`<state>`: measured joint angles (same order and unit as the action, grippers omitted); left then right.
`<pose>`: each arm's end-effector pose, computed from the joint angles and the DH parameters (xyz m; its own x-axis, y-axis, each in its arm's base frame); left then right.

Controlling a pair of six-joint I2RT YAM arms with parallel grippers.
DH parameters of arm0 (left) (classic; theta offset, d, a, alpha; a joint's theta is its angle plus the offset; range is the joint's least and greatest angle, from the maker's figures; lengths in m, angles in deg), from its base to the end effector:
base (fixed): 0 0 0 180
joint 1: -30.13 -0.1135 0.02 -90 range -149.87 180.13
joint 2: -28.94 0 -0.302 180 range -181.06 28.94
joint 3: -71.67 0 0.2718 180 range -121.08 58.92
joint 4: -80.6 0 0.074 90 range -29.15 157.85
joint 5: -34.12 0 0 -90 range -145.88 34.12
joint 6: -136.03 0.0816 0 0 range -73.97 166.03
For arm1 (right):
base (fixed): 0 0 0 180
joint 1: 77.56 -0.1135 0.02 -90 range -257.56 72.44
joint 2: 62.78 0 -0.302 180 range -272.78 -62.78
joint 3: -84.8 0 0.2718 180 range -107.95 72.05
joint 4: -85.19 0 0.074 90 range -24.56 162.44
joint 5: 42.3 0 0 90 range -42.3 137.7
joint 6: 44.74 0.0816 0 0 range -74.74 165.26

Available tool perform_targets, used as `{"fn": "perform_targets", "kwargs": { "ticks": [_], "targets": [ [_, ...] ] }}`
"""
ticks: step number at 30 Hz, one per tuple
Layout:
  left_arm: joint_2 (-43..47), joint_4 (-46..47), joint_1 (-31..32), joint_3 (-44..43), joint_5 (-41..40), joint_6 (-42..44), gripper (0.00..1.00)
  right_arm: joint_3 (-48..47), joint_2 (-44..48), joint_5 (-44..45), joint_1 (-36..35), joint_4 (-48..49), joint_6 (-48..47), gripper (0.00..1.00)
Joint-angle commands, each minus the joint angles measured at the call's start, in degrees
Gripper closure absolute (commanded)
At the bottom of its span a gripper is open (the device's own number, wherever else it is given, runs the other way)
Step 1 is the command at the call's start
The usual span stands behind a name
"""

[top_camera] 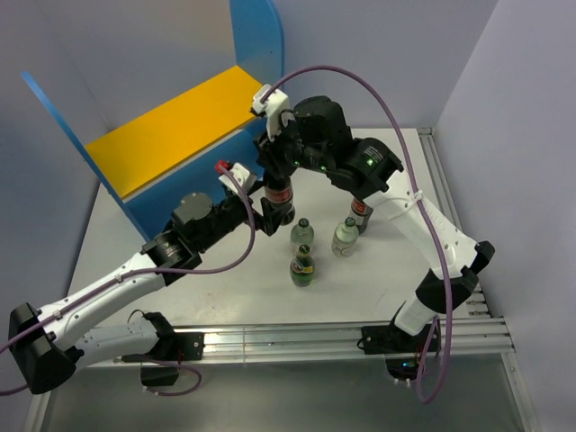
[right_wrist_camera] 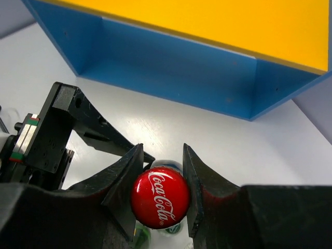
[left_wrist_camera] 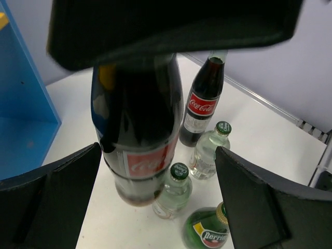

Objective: Place and organize the beverage onto the shelf

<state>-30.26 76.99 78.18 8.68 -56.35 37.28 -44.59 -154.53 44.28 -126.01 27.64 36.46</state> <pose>0.1958 -0.2168 0.3914 -0.1102 -0.1049 -0.9884 0.7299 0.6664 -0.1521 0.2554 0.2956 0.5284 -0.1032 -0.3467 -0.9323 -0.8096 0.5738 -0.1238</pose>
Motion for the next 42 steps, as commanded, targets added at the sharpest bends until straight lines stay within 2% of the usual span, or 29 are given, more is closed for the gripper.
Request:
{"fn": "perform_targets", "kwargs": {
  "ticks": [1, 15, 17, 21, 26, 29, 31, 32, 34, 39, 42],
  "targets": [
    [-0.22, 5.62, 2.66, -0.04, -5.06, 3.92, 0.02, -3.86, 5.78, 2.80, -2.00, 8.32, -2.36, 1.00],
    [0.14, 2.19, 4.68, 0.93, -10.25, 5.33, 0.02, -1.75, 9.39, 5.53, -7.98, 10.17, -3.94, 1.00],
    [0.14, 1.40, 4.68, 0.67, -10.25, 5.50, 0.05, -2.19, 9.04, 6.67, -9.12, 10.08, -4.56, 1.00],
    [-0.21, -0.36, 4.68, -0.47, -10.87, 5.50, 0.22, -3.94, 7.81, 8.08, -10.61, 9.38, -5.53, 1.00],
    [1.27, -1.06, 4.68, -0.56, -10.61, 4.98, 0.23, -5.70, 5.71, 10.18, -12.20, 9.38, -6.23, 1.00],
    [2.50, -0.89, 4.77, -0.12, -11.22, 4.80, 0.32, -7.37, 4.04, 11.33, -13.25, 9.03, -6.58, 1.00],
    [3.12, -0.71, 4.68, 0.23, -11.57, 4.45, 0.30, -8.25, 3.16, 11.51, -13.78, 9.02, -6.67, 1.00],
    [3.39, -0.62, 4.77, 0.23, -11.57, 4.36, 0.25, -8.34, 2.89, 11.85, -14.22, 9.20, -6.58, 1.00],
    [3.65, -0.27, 4.77, 0.58, -10.96, 4.10, 0.23, -8.25, 2.45, 11.86, -14.48, 9.99, -6.32, 1.00],
    [3.92, 0.87, 4.77, 1.46, -10.87, 3.66, 0.22, -8.25, 2.27, 11.07, -15.01, 11.04, -5.44, 1.00],
    [3.74, 0.79, 4.68, 1.37, -10.78, 3.66, 0.25, -8.25, 2.01, 12.12, -15.36, 10.87, -5.88, 1.00]
  ]
}}
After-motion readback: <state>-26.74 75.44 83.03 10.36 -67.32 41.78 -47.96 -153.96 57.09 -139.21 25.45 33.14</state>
